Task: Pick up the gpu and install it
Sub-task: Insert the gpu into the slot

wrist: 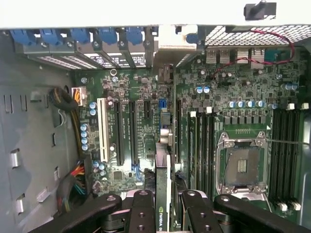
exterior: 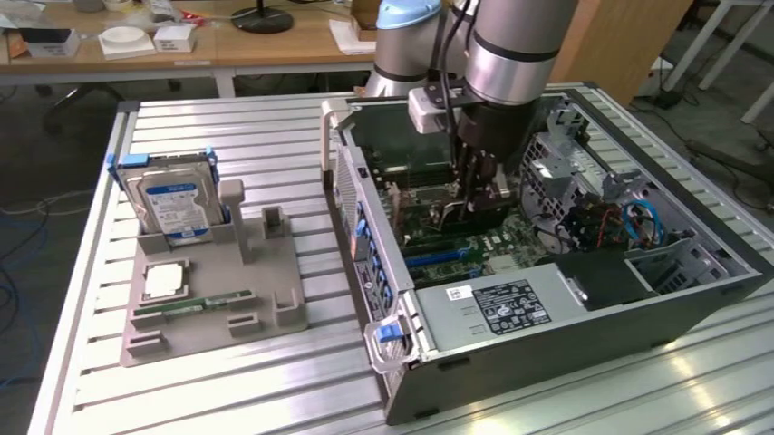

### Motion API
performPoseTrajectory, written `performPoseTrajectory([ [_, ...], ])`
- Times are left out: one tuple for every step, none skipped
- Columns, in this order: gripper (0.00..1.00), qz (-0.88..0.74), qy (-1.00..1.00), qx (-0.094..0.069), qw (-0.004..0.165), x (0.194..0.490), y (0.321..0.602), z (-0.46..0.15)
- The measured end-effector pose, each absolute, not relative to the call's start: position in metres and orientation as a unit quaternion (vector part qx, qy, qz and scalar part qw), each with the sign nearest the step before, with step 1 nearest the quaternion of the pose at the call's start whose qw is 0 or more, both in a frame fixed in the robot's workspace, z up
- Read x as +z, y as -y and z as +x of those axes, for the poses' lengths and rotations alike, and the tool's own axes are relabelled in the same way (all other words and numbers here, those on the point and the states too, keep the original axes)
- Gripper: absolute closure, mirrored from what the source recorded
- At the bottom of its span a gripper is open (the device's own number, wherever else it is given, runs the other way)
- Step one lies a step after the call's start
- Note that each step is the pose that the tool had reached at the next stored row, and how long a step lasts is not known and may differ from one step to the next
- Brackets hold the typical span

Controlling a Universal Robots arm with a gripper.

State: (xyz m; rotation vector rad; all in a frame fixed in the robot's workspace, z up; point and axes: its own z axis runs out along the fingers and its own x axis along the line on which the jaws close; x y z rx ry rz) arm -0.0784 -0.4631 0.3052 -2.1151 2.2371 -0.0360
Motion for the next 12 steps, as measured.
performPoseTrajectory([
  [0.74, -0.687, -0.726, -0.012, 0.031, 0.3046, 0.4635, -0.0788],
  [0.74, -0.687, -0.726, -0.012, 0.031, 0.3039, 0.4642, -0.0789],
  [0.74, -0.687, -0.726, -0.012, 0.031, 0.3032, 0.4651, -0.079],
  [0.74, -0.687, -0.726, -0.012, 0.031, 0.3025, 0.4659, -0.0791],
  [0.74, -0.687, -0.726, -0.012, 0.031, 0.3017, 0.4664, -0.0793],
  [0.74, -0.687, -0.726, -0.012, 0.031, 0.3009, 0.4668, -0.0796],
  [0.74, -0.687, -0.726, -0.012, 0.031, 0.3002, 0.467, -0.08],
  [0.74, -0.687, -0.726, -0.012, 0.031, 0.2994, 0.4671, -0.0807],
  [0.74, -0.687, -0.726, -0.012, 0.031, 0.2986, 0.4671, -0.0815],
  [0.74, -0.687, -0.726, -0.012, 0.031, 0.2977, 0.4672, -0.0822],
  [0.74, -0.687, -0.726, -0.012, 0.031, 0.2968, 0.4672, -0.0827],
  [0.74, -0.687, -0.726, -0.012, 0.031, 0.2958, 0.4672, -0.0833],
])
